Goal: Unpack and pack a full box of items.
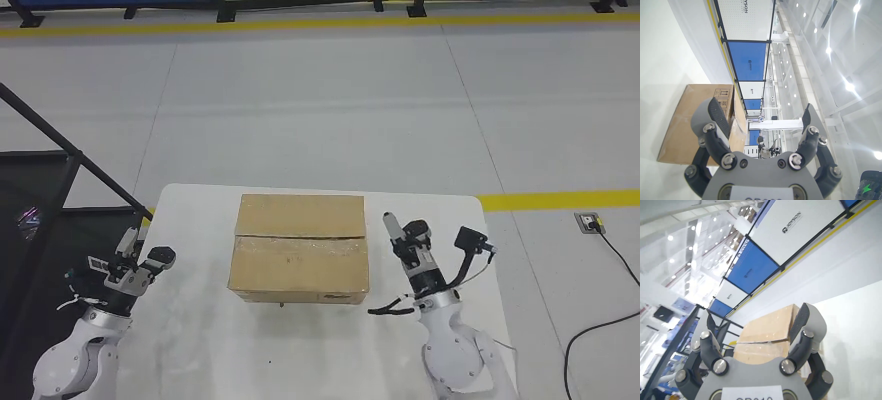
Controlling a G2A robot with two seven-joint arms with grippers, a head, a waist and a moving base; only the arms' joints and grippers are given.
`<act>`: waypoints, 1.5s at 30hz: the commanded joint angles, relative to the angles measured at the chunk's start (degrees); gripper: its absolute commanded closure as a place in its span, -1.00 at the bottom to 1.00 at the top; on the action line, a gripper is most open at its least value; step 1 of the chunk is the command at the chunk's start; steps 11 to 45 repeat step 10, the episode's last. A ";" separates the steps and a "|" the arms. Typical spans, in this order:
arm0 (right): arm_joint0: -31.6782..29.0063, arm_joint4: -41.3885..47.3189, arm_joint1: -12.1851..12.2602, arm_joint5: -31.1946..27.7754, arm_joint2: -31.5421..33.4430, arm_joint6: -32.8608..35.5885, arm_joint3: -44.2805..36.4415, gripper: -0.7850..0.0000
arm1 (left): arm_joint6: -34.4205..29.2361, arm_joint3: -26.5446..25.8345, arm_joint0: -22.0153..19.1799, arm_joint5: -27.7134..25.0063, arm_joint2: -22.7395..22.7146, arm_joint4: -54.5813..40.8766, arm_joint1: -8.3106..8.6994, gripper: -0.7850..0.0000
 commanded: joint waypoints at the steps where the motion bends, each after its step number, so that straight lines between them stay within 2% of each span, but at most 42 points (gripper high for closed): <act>1: 0.00 0.00 0.00 0.00 0.00 0.00 0.00 -1.00 | 0.00 0.00 0.00 0.00 0.00 0.00 0.00 -1.00; 4: 0.07 1.10 0.00 -1.71 0.00 0.25 0.05 -1.00 | 0.01 0.00 0.00 0.00 0.00 -0.01 0.00 -1.00; 45: 0.06 1.09 0.00 -1.72 0.00 0.25 0.05 -1.00 | 0.01 0.00 0.00 0.00 0.00 -0.01 0.00 -1.00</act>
